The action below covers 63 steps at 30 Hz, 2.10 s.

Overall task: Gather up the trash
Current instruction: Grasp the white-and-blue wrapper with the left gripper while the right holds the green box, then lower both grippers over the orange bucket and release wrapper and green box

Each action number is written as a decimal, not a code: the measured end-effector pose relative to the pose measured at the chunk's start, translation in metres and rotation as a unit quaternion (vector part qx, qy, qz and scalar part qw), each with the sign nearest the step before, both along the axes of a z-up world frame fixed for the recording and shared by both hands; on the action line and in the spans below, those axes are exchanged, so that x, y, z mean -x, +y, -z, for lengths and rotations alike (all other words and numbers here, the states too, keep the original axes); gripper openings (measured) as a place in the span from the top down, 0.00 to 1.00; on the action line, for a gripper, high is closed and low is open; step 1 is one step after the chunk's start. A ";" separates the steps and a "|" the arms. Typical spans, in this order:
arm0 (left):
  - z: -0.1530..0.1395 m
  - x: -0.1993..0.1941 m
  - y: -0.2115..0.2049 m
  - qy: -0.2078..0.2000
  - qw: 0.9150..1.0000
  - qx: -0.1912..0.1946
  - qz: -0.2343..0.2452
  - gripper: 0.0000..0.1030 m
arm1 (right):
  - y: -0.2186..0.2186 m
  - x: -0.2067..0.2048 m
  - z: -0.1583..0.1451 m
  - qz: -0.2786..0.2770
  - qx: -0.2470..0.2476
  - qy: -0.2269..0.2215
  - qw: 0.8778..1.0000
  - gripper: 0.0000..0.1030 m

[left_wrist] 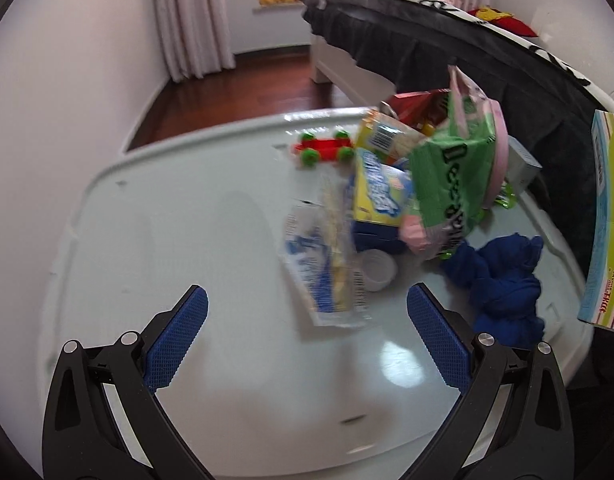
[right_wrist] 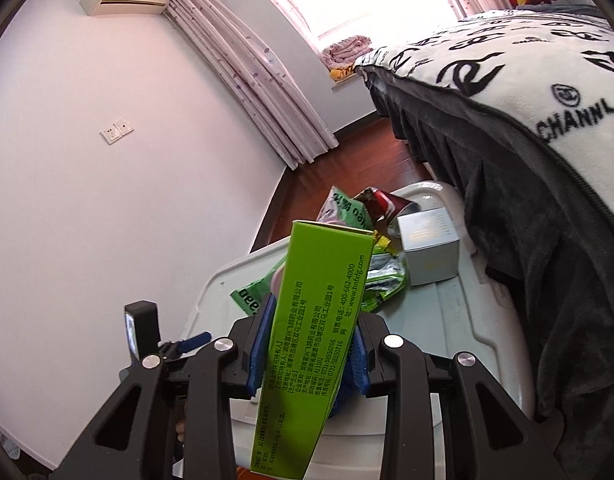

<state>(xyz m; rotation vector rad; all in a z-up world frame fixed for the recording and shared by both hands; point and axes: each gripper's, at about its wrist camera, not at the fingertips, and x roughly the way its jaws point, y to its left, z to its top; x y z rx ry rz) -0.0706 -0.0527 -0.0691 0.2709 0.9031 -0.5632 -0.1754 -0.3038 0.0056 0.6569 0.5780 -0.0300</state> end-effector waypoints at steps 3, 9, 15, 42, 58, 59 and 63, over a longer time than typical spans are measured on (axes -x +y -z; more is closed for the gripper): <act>0.013 -0.007 -0.008 0.023 1.000 0.003 0.002 0.06 | -0.006 0.004 0.001 0.007 -0.003 -0.002 1.000 0.67; 0.034 -0.021 -0.015 0.051 0.999 -0.004 -0.009 0.06 | -0.010 0.008 -0.001 0.012 0.003 -0.006 1.000 0.67; 0.043 -0.031 -0.018 0.062 0.998 -0.008 -0.015 0.09 | -0.010 0.008 0.001 0.011 0.005 -0.006 1.000 0.67; 0.023 -0.031 0.004 0.061 0.997 0.049 -0.017 0.91 | -0.002 0.007 -0.001 -0.002 0.024 -0.013 1.000 0.67; 0.017 0.151 0.089 0.117 0.991 0.057 0.015 0.91 | 0.101 0.064 0.017 -0.109 0.019 0.028 0.993 0.67; 0.022 0.156 0.092 0.120 0.991 0.052 0.012 0.91 | 0.111 0.066 0.023 -0.119 0.020 0.037 0.992 0.67; 0.048 0.182 0.102 0.136 0.990 0.023 0.000 0.88 | 0.149 0.072 0.049 -0.154 0.022 0.077 0.985 0.67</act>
